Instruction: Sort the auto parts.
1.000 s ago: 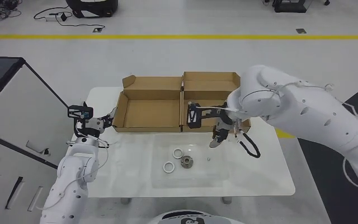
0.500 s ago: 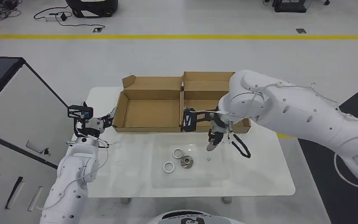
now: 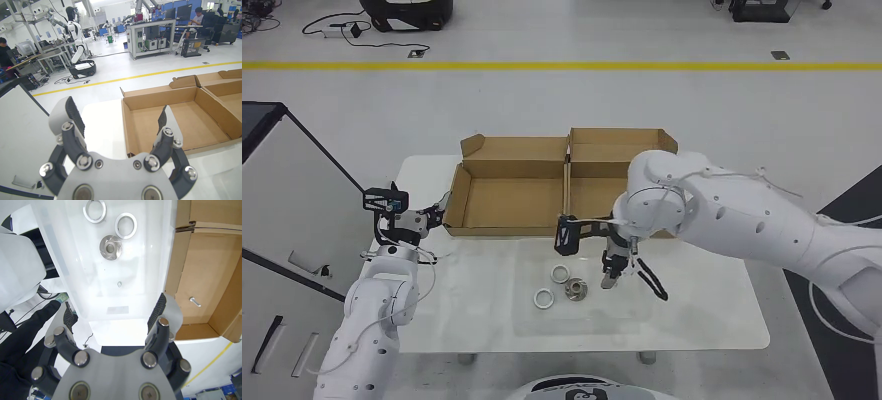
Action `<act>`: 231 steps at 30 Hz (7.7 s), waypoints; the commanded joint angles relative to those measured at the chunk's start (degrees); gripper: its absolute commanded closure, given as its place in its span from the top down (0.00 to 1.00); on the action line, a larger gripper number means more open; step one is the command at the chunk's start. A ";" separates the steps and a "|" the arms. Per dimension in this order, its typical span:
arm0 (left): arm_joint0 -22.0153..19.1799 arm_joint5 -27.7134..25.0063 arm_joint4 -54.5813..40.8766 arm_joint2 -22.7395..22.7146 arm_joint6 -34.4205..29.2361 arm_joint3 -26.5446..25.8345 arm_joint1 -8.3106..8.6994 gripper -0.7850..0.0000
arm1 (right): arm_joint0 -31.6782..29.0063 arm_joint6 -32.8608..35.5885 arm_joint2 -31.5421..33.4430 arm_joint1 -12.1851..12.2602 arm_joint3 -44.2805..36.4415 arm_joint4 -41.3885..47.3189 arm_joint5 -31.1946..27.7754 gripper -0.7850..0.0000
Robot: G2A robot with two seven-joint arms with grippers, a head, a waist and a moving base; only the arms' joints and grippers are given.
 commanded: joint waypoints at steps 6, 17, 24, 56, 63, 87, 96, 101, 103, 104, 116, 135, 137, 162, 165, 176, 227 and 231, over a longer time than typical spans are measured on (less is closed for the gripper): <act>0.00 0.00 0.00 0.00 0.00 0.00 0.00 1.00 | -1.93 3.24 0.00 -1.32 0.85 -0.92 0.52 1.00; 0.00 0.00 0.00 0.00 0.00 0.00 0.00 1.00 | -4.95 3.62 0.00 -2.43 2.29 -2.54 1.69 0.95; 0.00 0.00 0.00 0.00 0.00 0.00 0.00 1.00 | -6.36 3.62 0.00 -2.69 2.82 -4.39 2.60 0.79; 0.00 0.00 0.00 0.00 0.00 0.00 0.00 1.00 | -13.27 -0.28 1.65 -1.95 7.92 -11.31 3.98 0.47; 0.00 0.00 0.00 0.00 0.00 0.00 0.00 1.00 | -14.22 -1.72 1.69 -2.92 9.71 -13.79 5.26 0.48; 0.00 0.00 0.00 0.00 0.00 0.00 0.00 1.00 | -15.88 -0.28 3.07 -5.21 13.03 -15.49 4.62 0.45; 0.00 0.00 0.00 0.00 0.00 0.00 0.00 1.00 | -17.10 0.40 3.77 -5.14 12.74 -16.25 4.62 0.44; 0.00 0.00 0.00 0.00 0.00 0.00 0.00 1.00 | -17.52 0.76 4.23 -5.17 12.53 -16.70 4.78 0.43; 0.00 0.00 0.00 0.00 0.00 0.00 0.00 1.00 | -17.68 0.87 4.41 -5.18 12.55 -16.99 4.99 0.43; 0.00 0.00 0.00 0.00 0.00 0.00 0.00 1.00 | -17.78 0.75 4.55 -5.19 12.58 -17.33 5.11 0.42; 0.00 0.00 0.00 0.00 0.00 0.00 0.00 1.00 | -19.01 0.56 5.51 -5.33 13.06 -18.56 4.99 0.42; 0.00 0.00 0.00 0.00 0.00 0.00 0.00 1.00 | -20.66 1.37 7.16 -5.27 12.93 -20.43 5.31 0.36; 0.00 0.00 0.00 0.00 0.00 0.00 0.00 1.00 | -20.75 1.34 7.41 -5.22 12.84 -20.62 5.33 0.36; 0.00 0.00 0.00 0.00 0.00 0.00 0.00 1.00 | -22.43 1.47 9.71 -5.38 12.02 -22.28 5.45 0.24; 0.00 0.00 0.00 0.00 0.00 0.00 0.00 1.00 | -22.54 1.86 9.86 -5.45 12.05 -22.33 5.34 0.24; 0.00 0.00 0.00 0.00 0.00 0.00 0.00 1.00 | -22.84 2.24 10.47 -5.76 12.36 -22.78 5.31 0.00; 0.00 0.00 0.00 0.00 0.00 0.00 0.00 1.00 | -18.07 2.15 26.58 2.20 -4.49 -0.69 7.86 0.00; 0.00 0.00 0.00 0.00 0.00 0.00 0.00 1.00 | -19.20 1.92 30.03 3.27 -5.29 1.66 5.91 0.00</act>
